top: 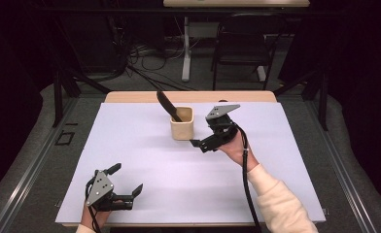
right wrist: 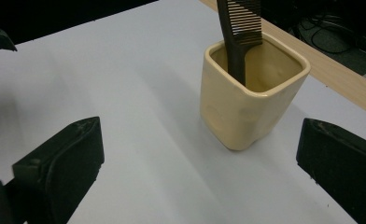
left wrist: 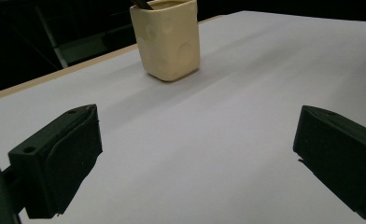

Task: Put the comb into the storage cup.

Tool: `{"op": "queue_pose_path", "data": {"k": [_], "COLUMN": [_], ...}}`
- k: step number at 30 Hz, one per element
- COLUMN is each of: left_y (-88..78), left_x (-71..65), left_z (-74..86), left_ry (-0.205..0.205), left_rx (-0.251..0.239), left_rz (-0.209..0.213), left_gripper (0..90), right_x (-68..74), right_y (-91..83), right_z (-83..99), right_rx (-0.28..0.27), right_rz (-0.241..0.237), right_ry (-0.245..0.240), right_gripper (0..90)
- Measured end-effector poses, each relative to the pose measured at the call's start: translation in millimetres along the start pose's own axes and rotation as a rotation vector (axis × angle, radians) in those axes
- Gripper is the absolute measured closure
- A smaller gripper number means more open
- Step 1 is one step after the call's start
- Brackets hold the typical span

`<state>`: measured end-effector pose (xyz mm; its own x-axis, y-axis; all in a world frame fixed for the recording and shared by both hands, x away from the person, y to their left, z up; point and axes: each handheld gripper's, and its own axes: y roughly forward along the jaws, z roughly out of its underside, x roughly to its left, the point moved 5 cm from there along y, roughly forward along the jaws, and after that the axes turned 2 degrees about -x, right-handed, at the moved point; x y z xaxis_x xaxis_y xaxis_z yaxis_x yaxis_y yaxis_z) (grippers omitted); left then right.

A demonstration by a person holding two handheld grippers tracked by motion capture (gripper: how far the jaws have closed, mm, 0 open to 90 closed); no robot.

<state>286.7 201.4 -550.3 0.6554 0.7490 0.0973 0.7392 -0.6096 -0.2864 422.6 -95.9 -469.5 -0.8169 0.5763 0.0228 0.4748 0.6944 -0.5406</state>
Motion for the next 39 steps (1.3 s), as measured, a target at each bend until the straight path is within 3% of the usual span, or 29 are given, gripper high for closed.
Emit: {"op": "queue_pose_path", "data": {"k": [25, 39], "left_y": [0.1, -0.1], "left_x": [0.0, 0.0], "left_z": [0.0, -0.1], "left_ry": [0.000, 0.001], "left_rx": [0.000, 0.000], "left_rz": [-0.001, -0.002], "left_gripper": [1.1, 1.1], "right_x": [13.5, 18.7], "right_y": [-24.1, -40.1], "right_z": [44.1, 58.9], "right_rx": [0.028, 0.039], "right_rz": [-0.001, 0.020], "right_ry": [0.004, -0.001], "right_gripper": [0.0, 0.0]}}
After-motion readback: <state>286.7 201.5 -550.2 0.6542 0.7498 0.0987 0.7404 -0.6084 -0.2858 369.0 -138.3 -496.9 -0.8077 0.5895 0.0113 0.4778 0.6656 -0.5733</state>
